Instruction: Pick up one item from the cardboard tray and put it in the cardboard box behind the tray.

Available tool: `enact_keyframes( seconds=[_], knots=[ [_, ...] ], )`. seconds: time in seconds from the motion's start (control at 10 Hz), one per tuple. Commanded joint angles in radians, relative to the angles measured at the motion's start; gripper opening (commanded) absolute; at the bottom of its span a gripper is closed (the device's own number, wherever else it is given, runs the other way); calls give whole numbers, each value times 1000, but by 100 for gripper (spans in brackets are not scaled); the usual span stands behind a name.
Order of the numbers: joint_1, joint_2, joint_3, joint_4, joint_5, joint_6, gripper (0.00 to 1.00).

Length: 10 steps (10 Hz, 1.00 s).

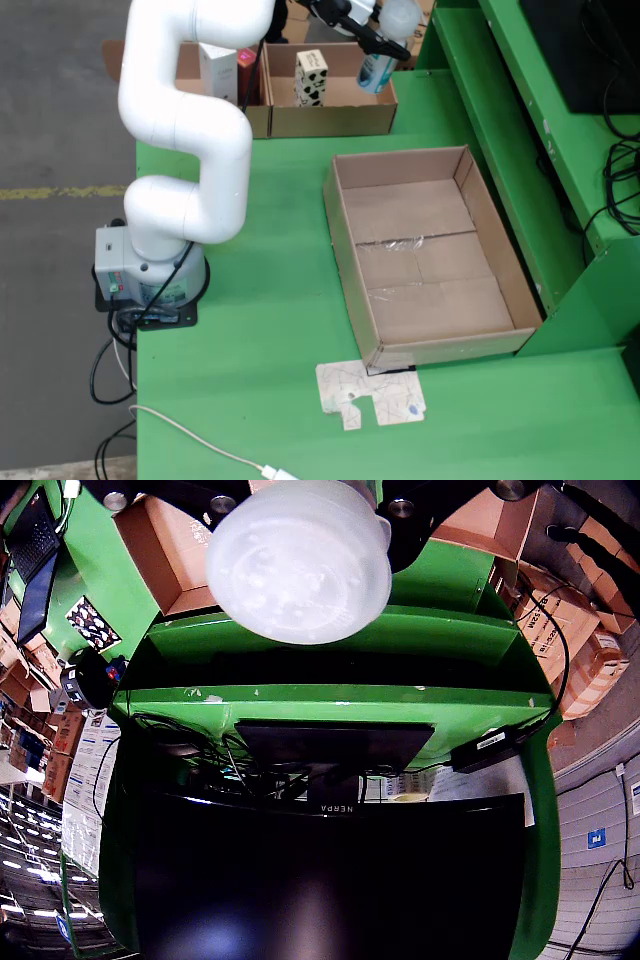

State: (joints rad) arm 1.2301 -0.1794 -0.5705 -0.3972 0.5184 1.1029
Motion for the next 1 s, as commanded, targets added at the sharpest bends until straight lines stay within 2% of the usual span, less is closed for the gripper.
enact_keyframes(
  seconds=[0.0,0.1,0.4,0.5,0.9],
  knots=[
    [58,-261,409,-173,-47,49,0],
    [66,-341,539,-224,-47,55,0],
    [147,-314,571,-361,-75,156,0],
    [192,-316,571,-363,-102,179,0],
    [201,-346,571,-316,-92,165,0]
  ],
)
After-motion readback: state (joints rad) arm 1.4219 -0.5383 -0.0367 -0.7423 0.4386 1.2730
